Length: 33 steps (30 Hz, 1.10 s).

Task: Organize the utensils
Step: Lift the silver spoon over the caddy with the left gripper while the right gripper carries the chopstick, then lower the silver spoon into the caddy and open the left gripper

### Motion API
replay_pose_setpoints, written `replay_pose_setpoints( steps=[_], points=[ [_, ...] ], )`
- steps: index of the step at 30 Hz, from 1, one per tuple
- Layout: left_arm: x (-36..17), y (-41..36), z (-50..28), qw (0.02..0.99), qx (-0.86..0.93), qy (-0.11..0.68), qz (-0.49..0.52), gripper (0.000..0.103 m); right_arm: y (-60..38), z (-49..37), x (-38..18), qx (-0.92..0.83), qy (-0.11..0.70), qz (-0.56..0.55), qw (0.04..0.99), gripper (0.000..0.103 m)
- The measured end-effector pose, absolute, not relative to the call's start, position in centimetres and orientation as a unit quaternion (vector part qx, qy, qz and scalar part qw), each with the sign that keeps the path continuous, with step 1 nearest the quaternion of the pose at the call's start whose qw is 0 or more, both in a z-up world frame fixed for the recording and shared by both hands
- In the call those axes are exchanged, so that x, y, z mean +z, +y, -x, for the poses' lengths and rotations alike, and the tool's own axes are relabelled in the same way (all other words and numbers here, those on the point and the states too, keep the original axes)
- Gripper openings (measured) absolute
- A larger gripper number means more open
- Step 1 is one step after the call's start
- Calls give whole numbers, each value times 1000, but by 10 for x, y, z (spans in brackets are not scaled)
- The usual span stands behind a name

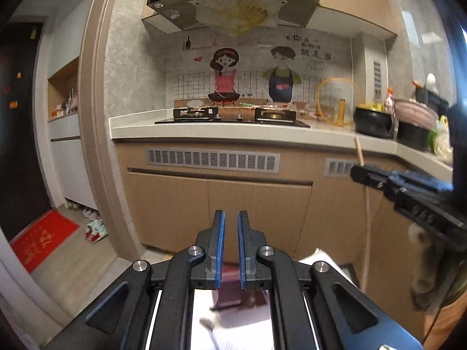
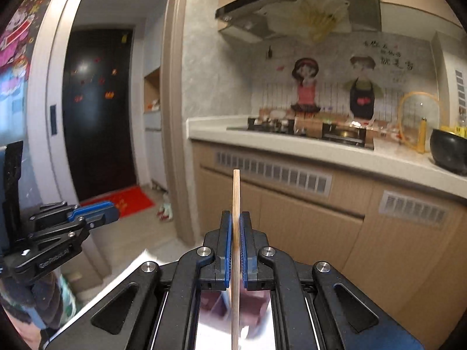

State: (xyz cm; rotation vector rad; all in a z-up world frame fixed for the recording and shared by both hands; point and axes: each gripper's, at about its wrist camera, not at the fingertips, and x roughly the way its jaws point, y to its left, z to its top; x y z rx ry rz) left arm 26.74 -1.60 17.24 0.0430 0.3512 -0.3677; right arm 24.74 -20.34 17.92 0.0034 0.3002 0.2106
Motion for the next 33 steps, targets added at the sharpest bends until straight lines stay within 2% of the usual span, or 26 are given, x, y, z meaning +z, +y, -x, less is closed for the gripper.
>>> replay_pose_setpoints(
  steps=[5,7,8,9,14,17,22,31,32,33],
  points=[
    [150,-13,-288,961,-185,205,-33,9,-207,-276,162,112,168,-21,979,5],
    [127,-10,-299,953,-180,238,-44,25,-209,-278,145,122,194,-26,973,5],
    [109,-4,-308,949,-171,263,-42,40,-210,-277,135,128,209,-29,969,5],
    [92,2,-317,943,-161,288,-37,45,-210,-276,124,134,227,-31,964,5],
    [-5,24,-353,879,-155,450,30,45,-212,-265,62,160,319,-53,933,5],
    [-48,20,-353,855,-157,493,34,45,-216,-260,27,154,359,-67,918,5],
    [-82,1,-345,848,-157,506,13,45,-227,-260,-7,136,390,-95,906,5],
    [-97,-27,-359,848,-149,508,1,46,-247,-254,-8,104,376,-97,916,6],
    [-101,-30,-360,848,-147,509,-3,43,-251,-252,-9,97,376,-98,916,6],
    [-103,-32,-359,848,-145,510,-7,34,-255,-251,-9,89,376,-99,917,7]
  ],
)
